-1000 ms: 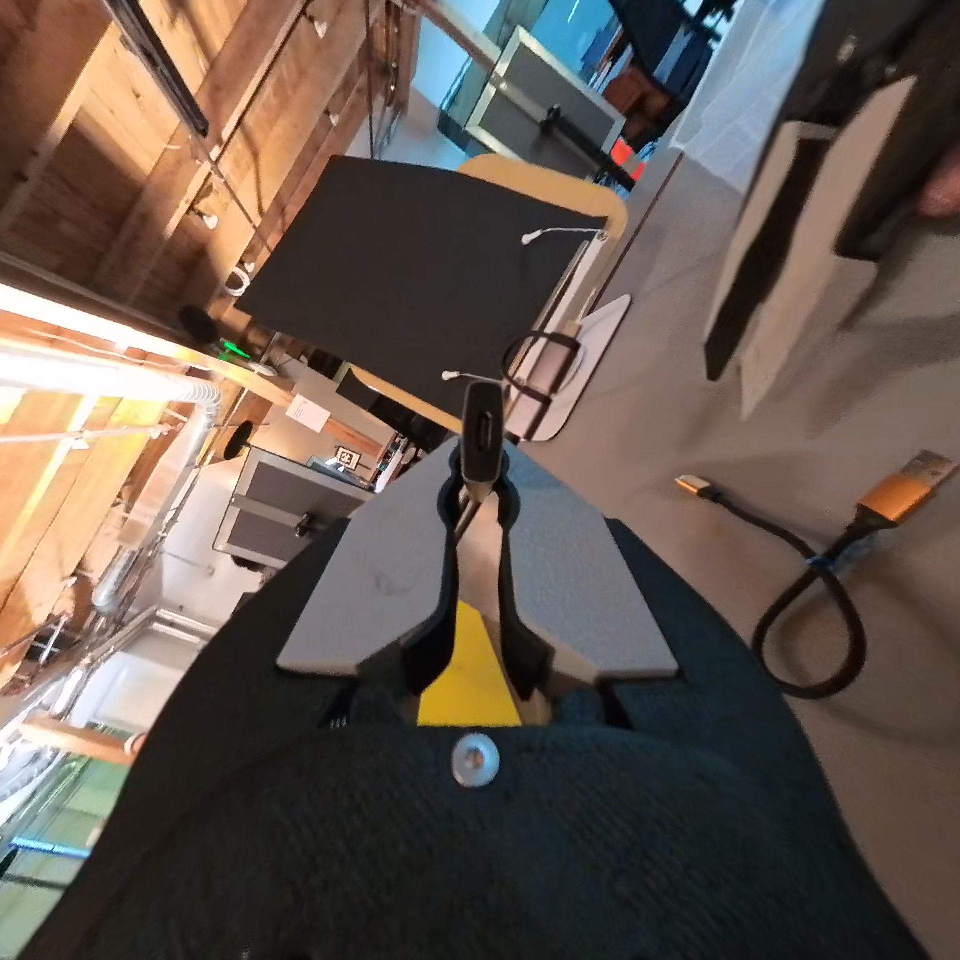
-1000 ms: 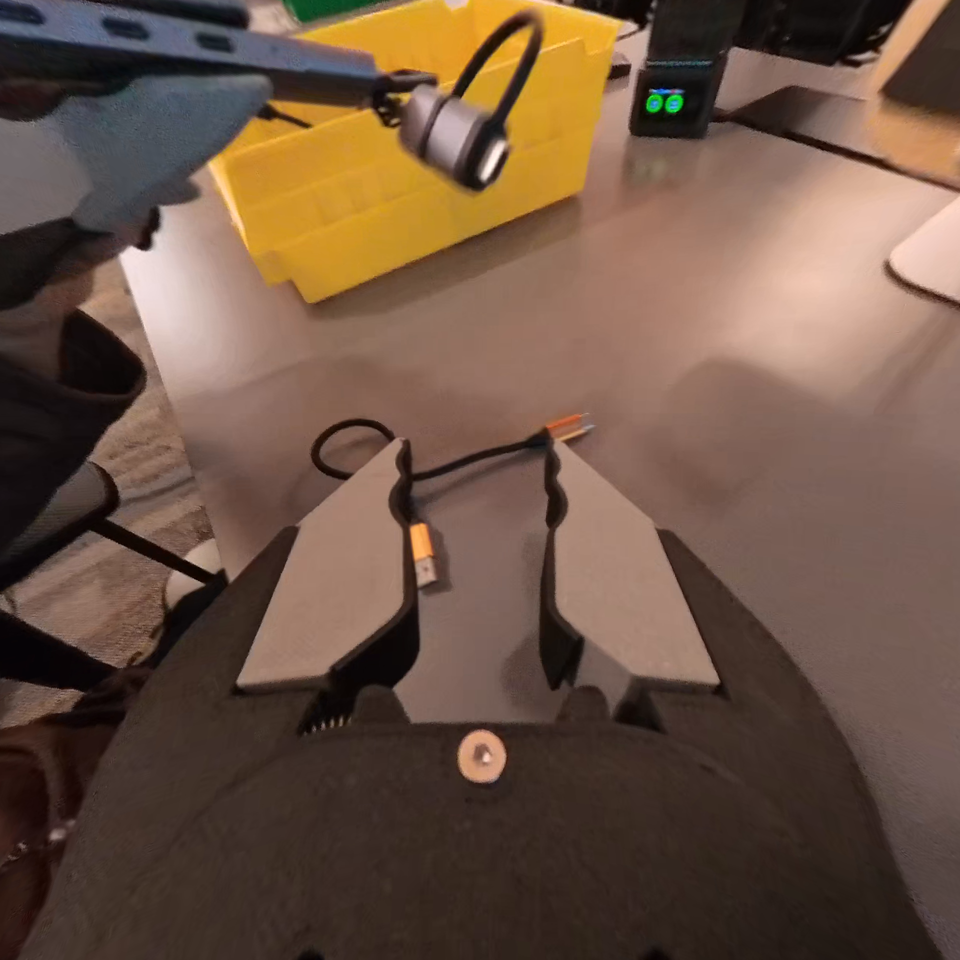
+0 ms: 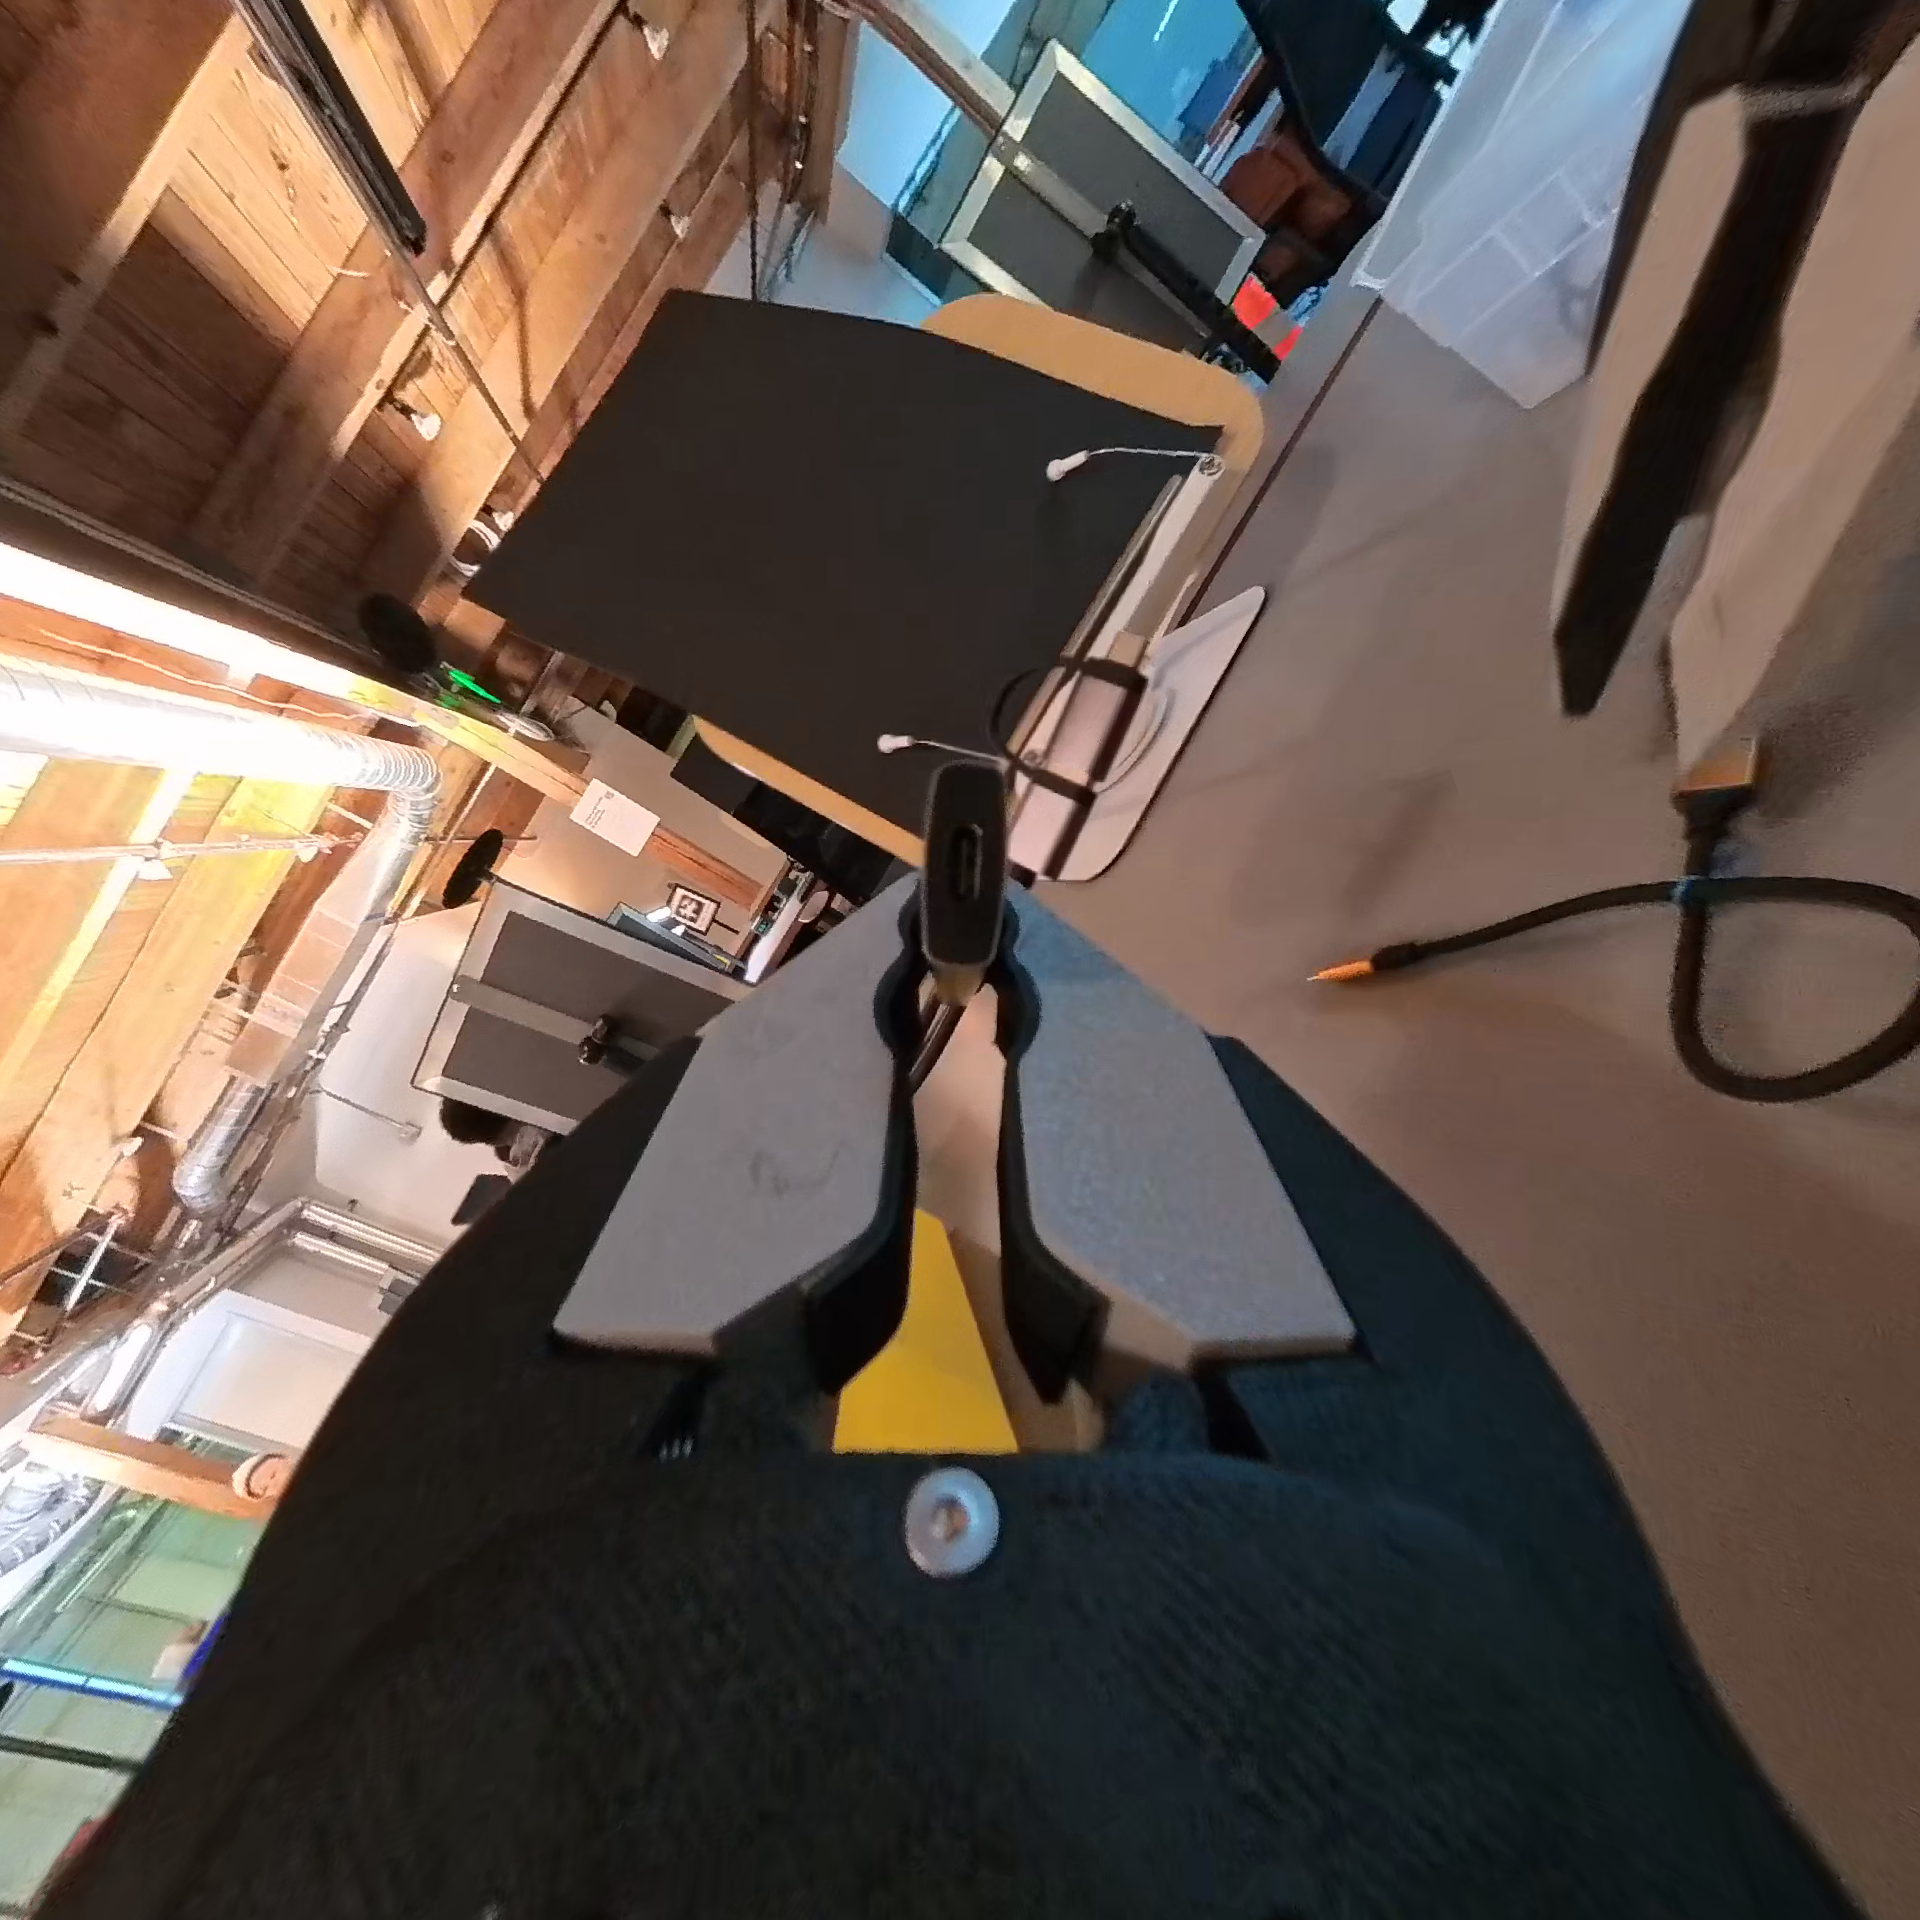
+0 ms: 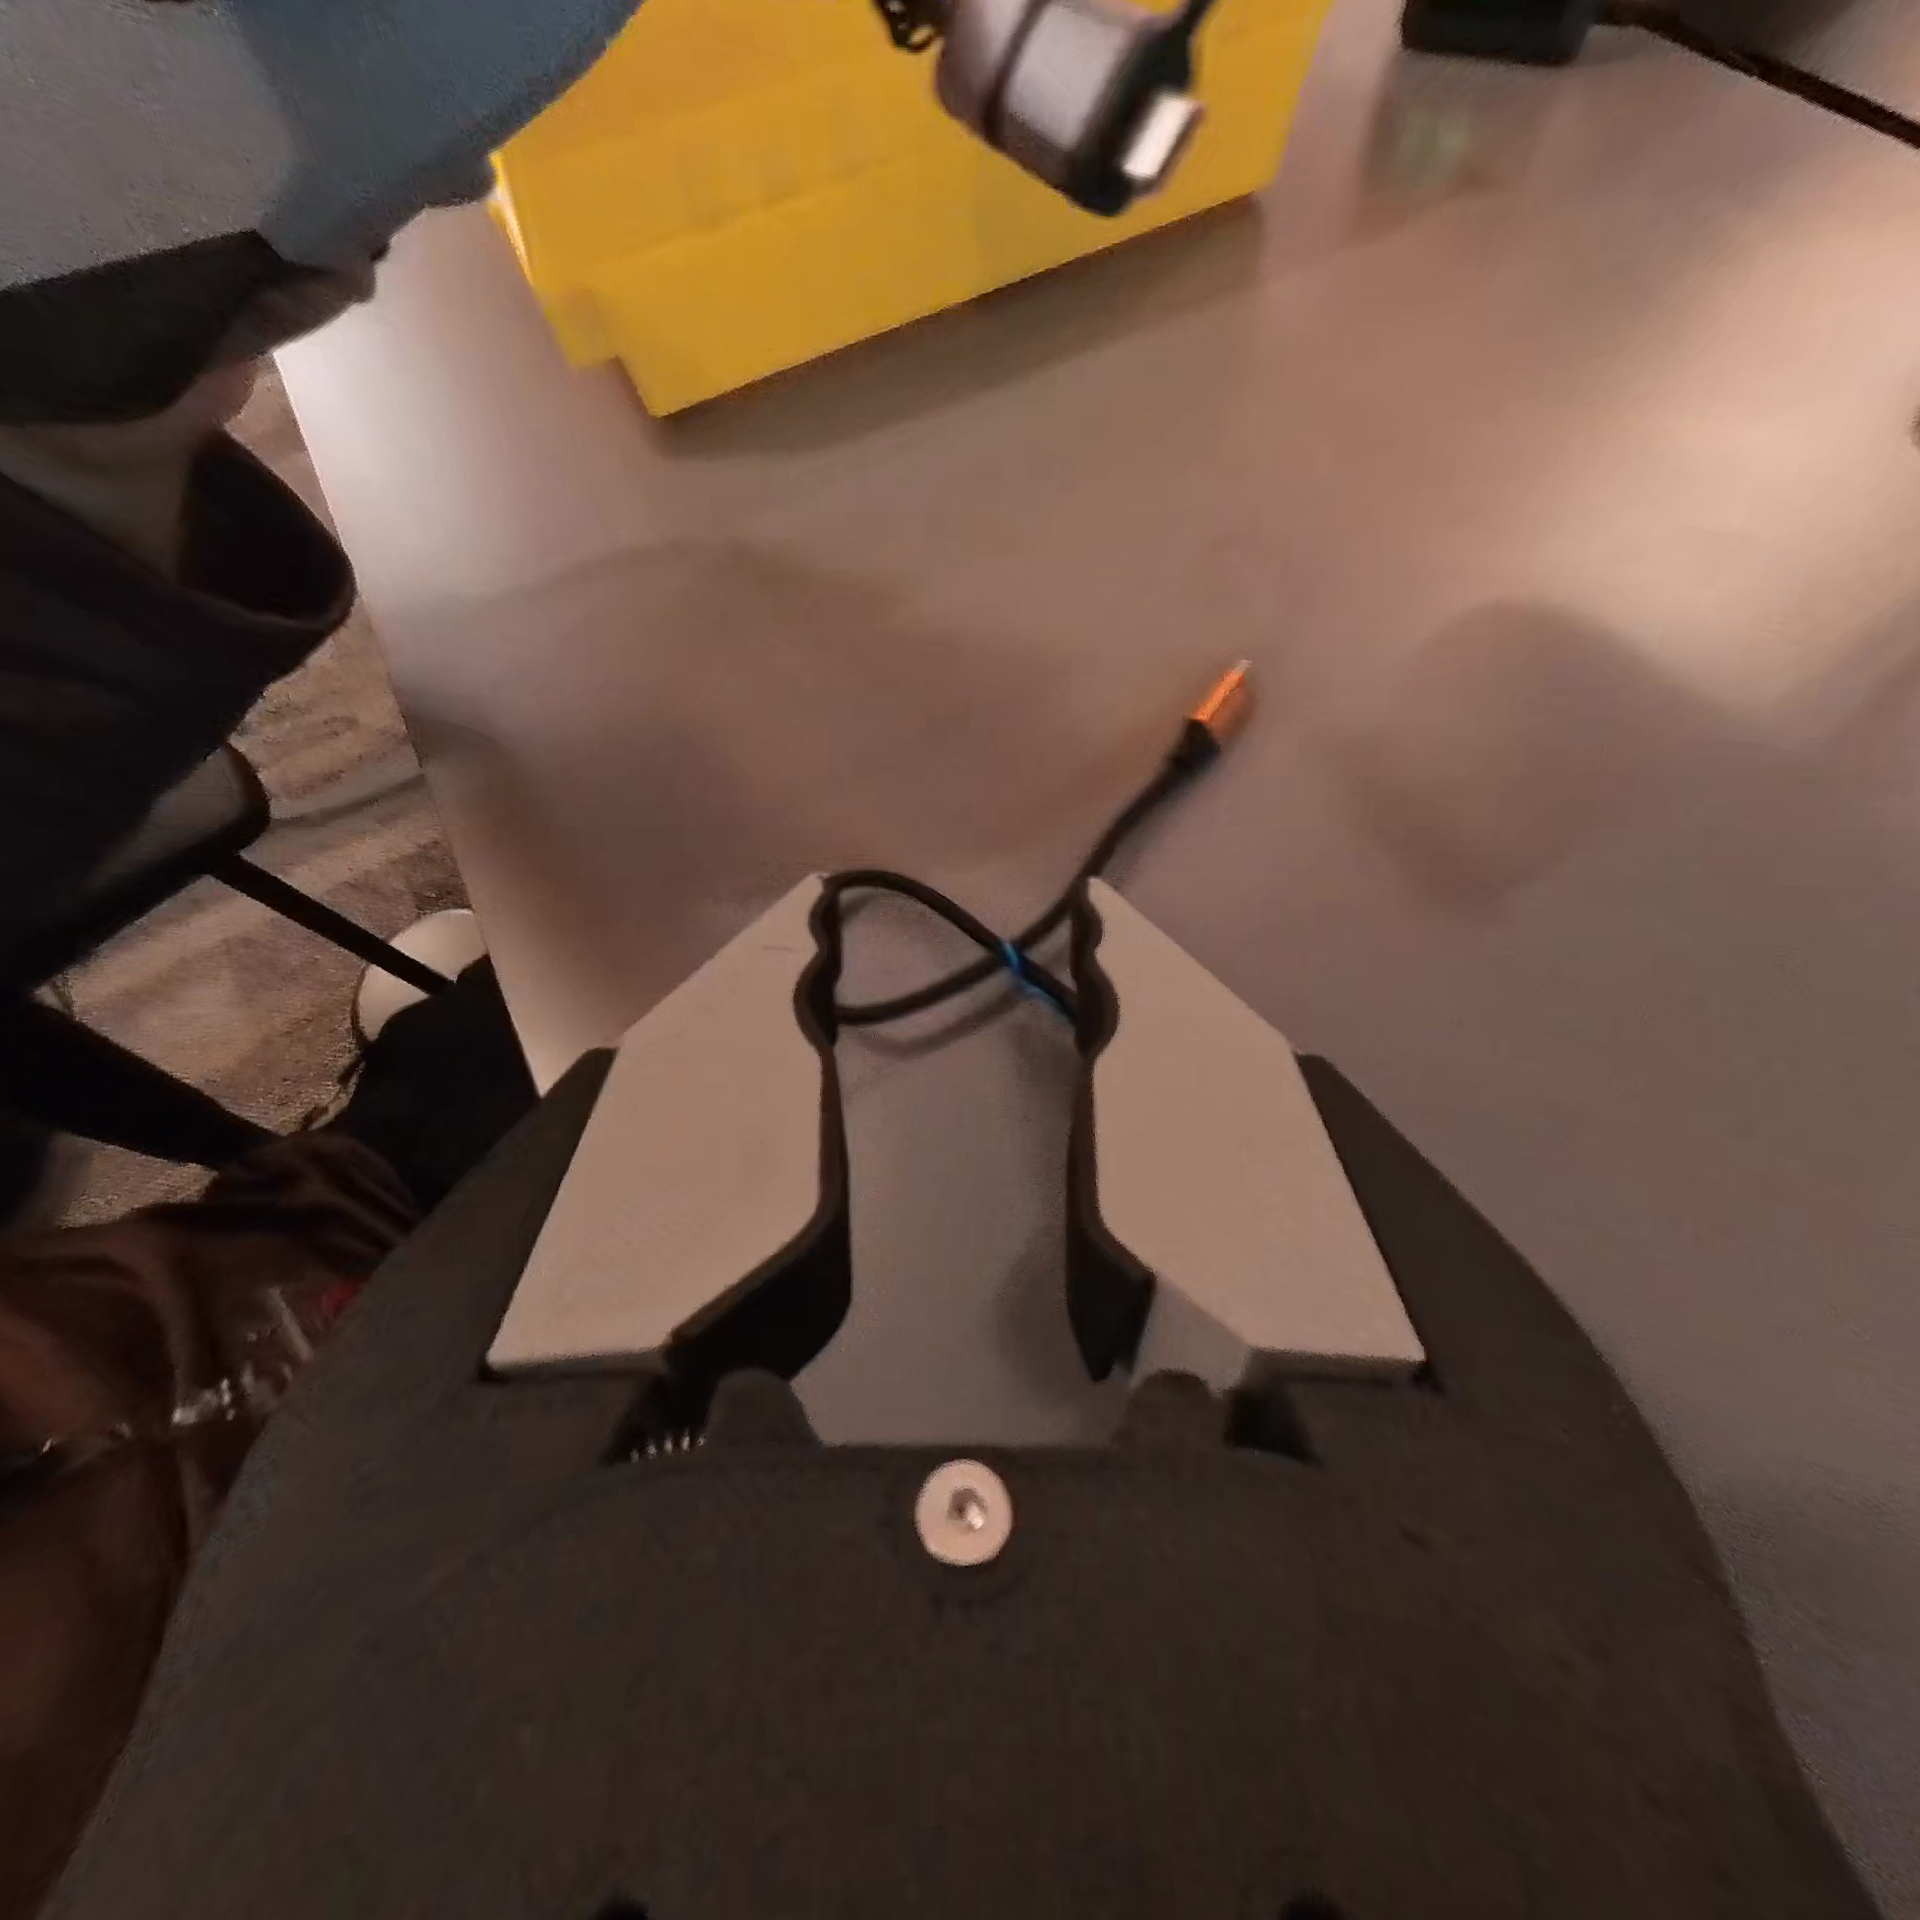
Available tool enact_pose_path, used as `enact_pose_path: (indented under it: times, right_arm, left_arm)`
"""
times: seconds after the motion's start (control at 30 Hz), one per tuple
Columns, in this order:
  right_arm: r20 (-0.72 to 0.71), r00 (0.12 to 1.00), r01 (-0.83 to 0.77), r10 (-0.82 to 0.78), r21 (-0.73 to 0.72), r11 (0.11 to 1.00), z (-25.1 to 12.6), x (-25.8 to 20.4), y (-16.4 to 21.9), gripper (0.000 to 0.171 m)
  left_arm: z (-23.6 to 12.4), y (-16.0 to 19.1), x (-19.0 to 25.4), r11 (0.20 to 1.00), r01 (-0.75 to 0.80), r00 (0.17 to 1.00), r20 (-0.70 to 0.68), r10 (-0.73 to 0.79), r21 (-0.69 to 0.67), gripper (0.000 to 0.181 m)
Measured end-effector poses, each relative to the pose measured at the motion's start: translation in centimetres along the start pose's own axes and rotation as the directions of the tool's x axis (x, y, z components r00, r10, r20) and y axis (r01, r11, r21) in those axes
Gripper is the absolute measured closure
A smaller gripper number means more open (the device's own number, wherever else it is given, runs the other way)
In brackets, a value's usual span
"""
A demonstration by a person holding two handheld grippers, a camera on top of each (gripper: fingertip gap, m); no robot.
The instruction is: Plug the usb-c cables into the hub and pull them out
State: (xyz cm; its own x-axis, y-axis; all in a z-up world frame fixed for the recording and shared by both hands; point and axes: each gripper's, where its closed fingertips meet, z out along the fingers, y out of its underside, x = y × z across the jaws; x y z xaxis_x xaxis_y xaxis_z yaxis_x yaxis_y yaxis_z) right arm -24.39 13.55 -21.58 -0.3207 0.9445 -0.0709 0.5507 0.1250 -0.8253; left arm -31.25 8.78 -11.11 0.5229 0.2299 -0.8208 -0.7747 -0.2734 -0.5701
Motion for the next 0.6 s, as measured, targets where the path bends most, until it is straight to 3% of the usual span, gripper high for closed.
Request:
enact_pose_path:
  times: [0.03,0.13,0.23,0.37,0.47,0.6]
  right_arm:
    - [-0.004,1.000,0.001,-0.001,0.000,1.000,0.9,-0.5,0.1,0.127]
    - [-0.092,0.995,0.036,-0.040,-0.047,0.998,3.1,0.2,1.3,0.115]
    - [-0.082,0.996,0.027,-0.040,-0.153,0.988,4.2,0.7,3.4,0.110]
    - [-0.117,0.987,0.080,-0.111,-0.244,0.966,1.8,2.8,4.9,0.136]
    - [-0.205,0.969,0.069,-0.139,-0.313,0.947,-0.7,5.7,5.8,0.133]
    - [-0.183,0.978,0.057,-0.105,-0.246,0.968,-2.2,6.0,4.2,0.133]
  left_arm:
    - [0.0,-0.1,0.2,1.000,-0.009,1.000,-0.002,0.009,0.005,0.174]
    - [0.0,-0.2,0.5,0.999,-0.035,0.999,-0.002,0.035,0.016,0.174]
    - [0.0,-0.3,0.6,0.998,-0.051,0.999,-0.001,0.051,0.027,0.174]
    - [-0.1,-0.1,0.5,0.998,-0.063,0.998,0.001,0.063,0.026,0.174]
    - [-0.1,-0.1,0.3,0.997,-0.063,0.998,0.006,0.062,0.033,0.174]
    - [-0.1,-0.3,0.5,0.997,-0.072,0.997,0.002,0.072,0.038,0.174]
